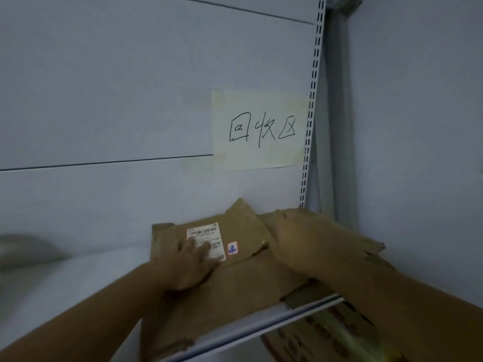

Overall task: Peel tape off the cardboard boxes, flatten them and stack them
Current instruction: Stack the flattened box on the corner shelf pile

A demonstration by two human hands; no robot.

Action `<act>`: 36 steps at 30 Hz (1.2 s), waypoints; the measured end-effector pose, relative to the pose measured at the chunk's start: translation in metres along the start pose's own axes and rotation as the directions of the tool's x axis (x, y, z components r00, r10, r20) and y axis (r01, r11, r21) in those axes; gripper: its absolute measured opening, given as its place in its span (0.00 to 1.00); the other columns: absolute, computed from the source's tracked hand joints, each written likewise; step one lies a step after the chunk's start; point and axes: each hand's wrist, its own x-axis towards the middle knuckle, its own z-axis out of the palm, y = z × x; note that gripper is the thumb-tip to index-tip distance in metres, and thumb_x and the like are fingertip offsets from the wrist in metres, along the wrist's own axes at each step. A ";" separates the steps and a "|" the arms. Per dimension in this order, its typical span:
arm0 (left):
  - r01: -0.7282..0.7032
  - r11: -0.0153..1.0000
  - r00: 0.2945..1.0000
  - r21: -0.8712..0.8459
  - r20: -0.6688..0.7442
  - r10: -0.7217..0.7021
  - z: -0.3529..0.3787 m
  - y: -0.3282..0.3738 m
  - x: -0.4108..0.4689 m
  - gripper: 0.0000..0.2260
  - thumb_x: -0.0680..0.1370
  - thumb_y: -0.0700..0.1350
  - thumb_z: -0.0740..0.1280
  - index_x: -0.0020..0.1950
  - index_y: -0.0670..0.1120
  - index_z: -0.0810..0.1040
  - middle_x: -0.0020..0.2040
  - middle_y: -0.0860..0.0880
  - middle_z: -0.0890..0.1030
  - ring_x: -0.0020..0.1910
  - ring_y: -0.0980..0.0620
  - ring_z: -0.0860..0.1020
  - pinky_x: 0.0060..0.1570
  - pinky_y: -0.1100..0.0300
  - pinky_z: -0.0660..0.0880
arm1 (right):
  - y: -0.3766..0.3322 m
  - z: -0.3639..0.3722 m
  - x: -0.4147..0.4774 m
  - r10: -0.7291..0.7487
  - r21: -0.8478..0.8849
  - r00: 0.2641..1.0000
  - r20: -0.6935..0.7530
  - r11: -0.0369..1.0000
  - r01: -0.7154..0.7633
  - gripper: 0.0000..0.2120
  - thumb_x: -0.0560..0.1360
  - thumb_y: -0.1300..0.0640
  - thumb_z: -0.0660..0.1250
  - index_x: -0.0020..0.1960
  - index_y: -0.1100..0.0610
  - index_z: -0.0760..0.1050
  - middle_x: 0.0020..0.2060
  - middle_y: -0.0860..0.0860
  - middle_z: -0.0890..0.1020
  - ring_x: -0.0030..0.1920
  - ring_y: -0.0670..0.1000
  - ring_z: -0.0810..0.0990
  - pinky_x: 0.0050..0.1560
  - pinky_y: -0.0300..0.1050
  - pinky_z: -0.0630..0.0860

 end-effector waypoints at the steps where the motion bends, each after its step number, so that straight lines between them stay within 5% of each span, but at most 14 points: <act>1: 0.034 0.998 0.999 -0.048 0.000 -0.034 0.005 0.001 0.001 0.25 0.81 0.59 0.46 0.77 0.55 0.49 0.78 0.46 0.45 0.76 0.42 0.43 0.72 0.41 0.45 | -0.004 0.003 0.005 -0.097 0.064 0.991 -0.094 0.993 0.103 0.19 0.76 0.53 0.56 0.61 0.62 0.72 0.54 0.61 0.76 0.49 0.59 0.77 0.51 0.52 0.75; 3: 0.141 0.983 0.989 -0.121 -0.032 -0.146 0.018 -0.002 0.004 0.27 0.79 0.64 0.45 0.77 0.57 0.48 0.78 0.49 0.44 0.77 0.45 0.42 0.70 0.38 0.46 | -0.022 0.010 0.010 -0.171 0.241 0.984 -0.041 0.954 0.176 0.24 0.78 0.48 0.56 0.69 0.60 0.67 0.66 0.60 0.70 0.59 0.58 0.74 0.59 0.49 0.71; 5: 0.191 0.969 0.976 -0.158 -0.073 -0.205 0.024 -0.005 0.008 0.30 0.75 0.69 0.44 0.75 0.61 0.49 0.78 0.54 0.45 0.77 0.49 0.42 0.70 0.34 0.47 | -0.034 0.029 0.015 -0.179 0.279 0.941 0.287 0.955 0.097 0.30 0.79 0.39 0.50 0.77 0.51 0.51 0.77 0.54 0.49 0.76 0.55 0.50 0.73 0.54 0.49; 8: 0.212 0.960 0.964 -0.185 -0.123 -0.237 0.033 -0.006 0.010 0.27 0.76 0.67 0.46 0.75 0.62 0.50 0.78 0.55 0.44 0.77 0.51 0.42 0.71 0.37 0.45 | -0.038 0.062 0.018 -0.184 0.335 0.878 0.441 0.942 0.029 0.32 0.78 0.34 0.42 0.77 0.46 0.41 0.77 0.51 0.38 0.76 0.50 0.36 0.74 0.55 0.36; 17: 0.259 0.903 0.911 -0.341 -0.223 -0.346 0.032 0.004 0.003 0.27 0.79 0.61 0.52 0.76 0.55 0.53 0.78 0.55 0.48 0.76 0.56 0.44 0.74 0.44 0.43 | -0.032 0.072 0.018 -0.206 0.375 0.895 0.396 0.926 0.047 0.33 0.77 0.33 0.42 0.77 0.46 0.41 0.77 0.50 0.38 0.76 0.52 0.36 0.74 0.56 0.37; 24: 0.308 0.809 0.838 -0.500 -0.260 -0.480 0.029 0.006 -0.001 0.26 0.79 0.57 0.57 0.76 0.53 0.58 0.77 0.53 0.57 0.75 0.49 0.58 0.73 0.51 0.55 | -0.036 0.072 0.016 -0.198 0.380 0.916 0.349 0.923 0.055 0.32 0.78 0.34 0.43 0.77 0.47 0.44 0.77 0.51 0.42 0.77 0.53 0.40 0.75 0.56 0.41; 32: 0.287 0.866 0.906 -0.410 -0.177 -0.384 0.012 0.012 -0.047 0.24 0.80 0.57 0.54 0.74 0.48 0.63 0.75 0.47 0.60 0.72 0.45 0.63 0.70 0.49 0.60 | -0.052 0.043 0.007 -0.097 0.229 0.914 0.395 0.973 0.004 0.26 0.80 0.40 0.45 0.76 0.47 0.53 0.77 0.53 0.52 0.75 0.57 0.54 0.72 0.62 0.54; 36: 0.263 0.947 0.893 -0.187 -0.324 -0.312 -0.010 -0.031 -0.127 0.22 0.82 0.55 0.52 0.74 0.47 0.64 0.76 0.46 0.61 0.75 0.48 0.57 0.72 0.52 0.56 | -0.098 0.007 -0.001 -0.033 0.124 0.916 0.401 0.992 -0.019 0.26 0.82 0.47 0.47 0.77 0.50 0.45 0.77 0.59 0.48 0.75 0.61 0.51 0.74 0.59 0.52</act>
